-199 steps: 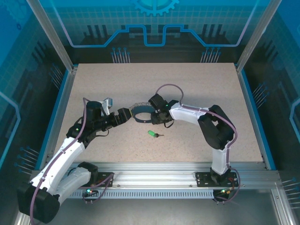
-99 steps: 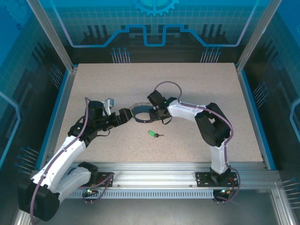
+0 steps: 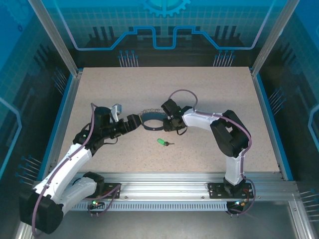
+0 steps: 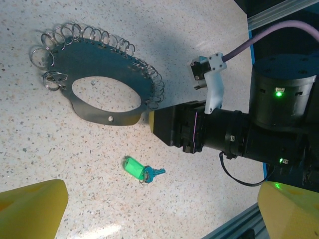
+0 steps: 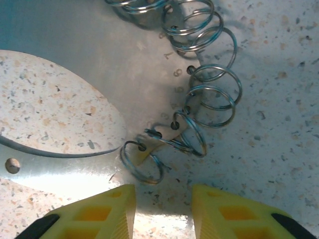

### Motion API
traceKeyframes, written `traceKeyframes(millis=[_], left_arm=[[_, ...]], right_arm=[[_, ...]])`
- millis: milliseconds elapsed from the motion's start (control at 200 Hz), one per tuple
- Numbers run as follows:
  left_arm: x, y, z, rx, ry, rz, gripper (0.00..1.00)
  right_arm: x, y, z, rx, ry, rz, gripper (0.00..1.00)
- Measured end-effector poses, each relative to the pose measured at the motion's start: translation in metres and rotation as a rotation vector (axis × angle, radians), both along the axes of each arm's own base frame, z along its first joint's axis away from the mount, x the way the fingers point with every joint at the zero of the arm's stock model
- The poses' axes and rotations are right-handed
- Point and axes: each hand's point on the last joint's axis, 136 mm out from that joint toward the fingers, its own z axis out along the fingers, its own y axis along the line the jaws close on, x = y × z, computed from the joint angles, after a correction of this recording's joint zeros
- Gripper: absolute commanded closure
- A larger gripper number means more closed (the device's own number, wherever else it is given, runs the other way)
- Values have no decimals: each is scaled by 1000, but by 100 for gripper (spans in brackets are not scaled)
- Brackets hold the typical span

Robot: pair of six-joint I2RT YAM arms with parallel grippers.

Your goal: Put the keys on the keyring

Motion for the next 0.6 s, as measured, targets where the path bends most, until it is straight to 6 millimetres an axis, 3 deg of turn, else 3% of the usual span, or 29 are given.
traceKeyframes(millis=[210, 400, 600], left_arm=[[1, -1, -6, 10, 19, -1, 1], [2, -1, -9, 15, 26, 2, 1], [4, -2, -16, 25, 46, 2, 1]], right_arm=[[7, 1, 2, 21, -9, -7, 63], [24, 18, 8, 57, -25, 12, 67], [28, 25, 12, 72, -32, 39, 72]])
